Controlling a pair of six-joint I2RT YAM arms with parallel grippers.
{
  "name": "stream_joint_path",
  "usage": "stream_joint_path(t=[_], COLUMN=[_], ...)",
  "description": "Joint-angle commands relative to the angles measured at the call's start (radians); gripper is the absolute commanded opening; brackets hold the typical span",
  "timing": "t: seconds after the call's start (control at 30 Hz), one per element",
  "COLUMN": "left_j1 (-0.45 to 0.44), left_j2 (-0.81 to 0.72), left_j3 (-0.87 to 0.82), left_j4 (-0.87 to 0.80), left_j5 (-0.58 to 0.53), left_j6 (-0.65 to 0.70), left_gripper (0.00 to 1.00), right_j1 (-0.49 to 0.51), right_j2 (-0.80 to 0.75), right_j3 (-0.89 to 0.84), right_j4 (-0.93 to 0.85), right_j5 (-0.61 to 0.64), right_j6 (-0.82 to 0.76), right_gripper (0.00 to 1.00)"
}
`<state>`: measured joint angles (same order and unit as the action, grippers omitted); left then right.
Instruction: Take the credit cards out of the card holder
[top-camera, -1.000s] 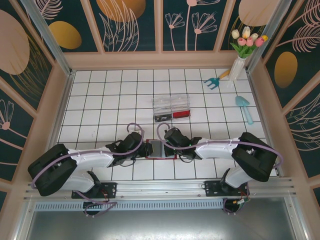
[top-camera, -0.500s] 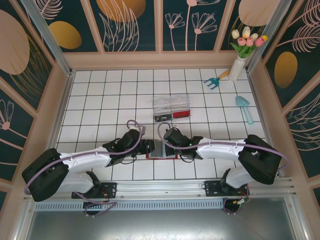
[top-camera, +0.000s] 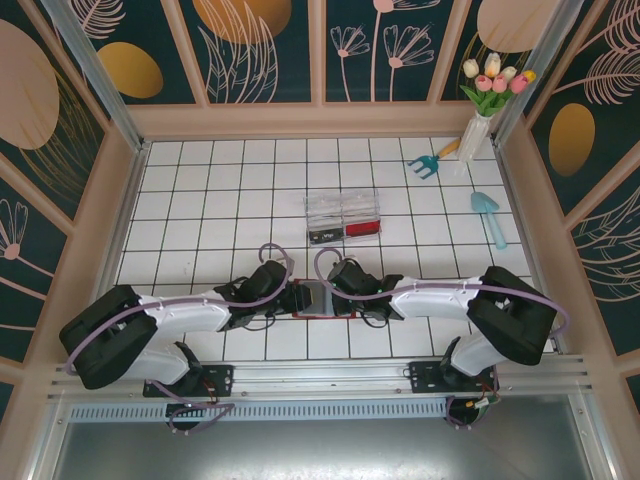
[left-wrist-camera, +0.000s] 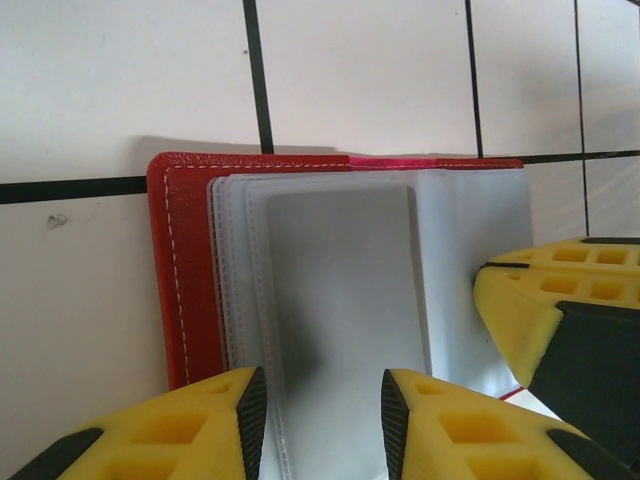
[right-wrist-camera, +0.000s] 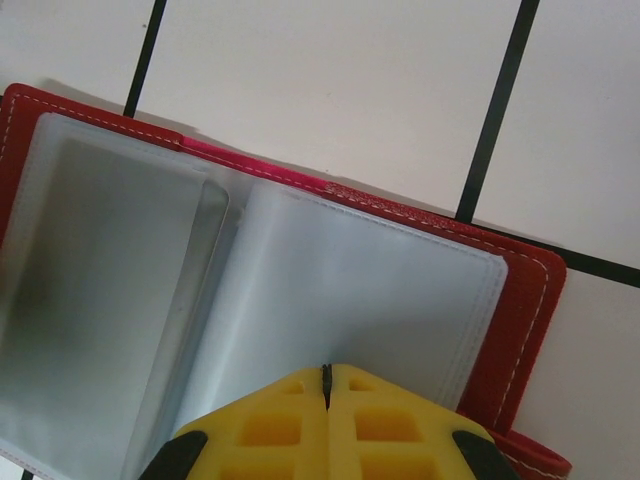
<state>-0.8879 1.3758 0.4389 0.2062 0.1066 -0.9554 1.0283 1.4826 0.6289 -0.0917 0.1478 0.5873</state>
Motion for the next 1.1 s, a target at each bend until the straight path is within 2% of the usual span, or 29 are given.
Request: stream_joint_path(t=[0.0,0.23,0.53,0.73,0.9,1.07], left_j1=[0.007,0.007,0.007,0.000,-0.029,-0.063], left_j2=[0.020,0.054,-0.006,0.051,0.087,0.148], left_j3=[0.008,0.012,0.008,0.028,0.088,0.142], left_j4=[0.028,0.050,0.152,0.239,0.249,0.246], left_j5=[0.019,0.041,0.127,0.180,0.185,0.190], left_j6=[-0.016,-0.016,-0.006,-0.022,-0.016,-0.012], left_gripper=[0.39,0.39,0.38,0.38,0.38,0.37], right_j1=[-0.001,0.002,0.003,0.001,-0.007,-0.056], right_j2=[0.020,0.024,0.035,0.019,-0.110,-0.248], right_j3=[-0.012,-0.009,-0.014,-0.018,-0.051,-0.101], right_j4=[0.007,0.005,0.016,0.004,-0.024,-0.041], right_j5=[-0.021,-0.024,-0.027,-0.005,0.066,0.069], right_j6=[0.025,0.025,0.032,0.049,0.083,0.103], right_gripper=[0.00,0.00,0.00,0.00,0.00,0.00])
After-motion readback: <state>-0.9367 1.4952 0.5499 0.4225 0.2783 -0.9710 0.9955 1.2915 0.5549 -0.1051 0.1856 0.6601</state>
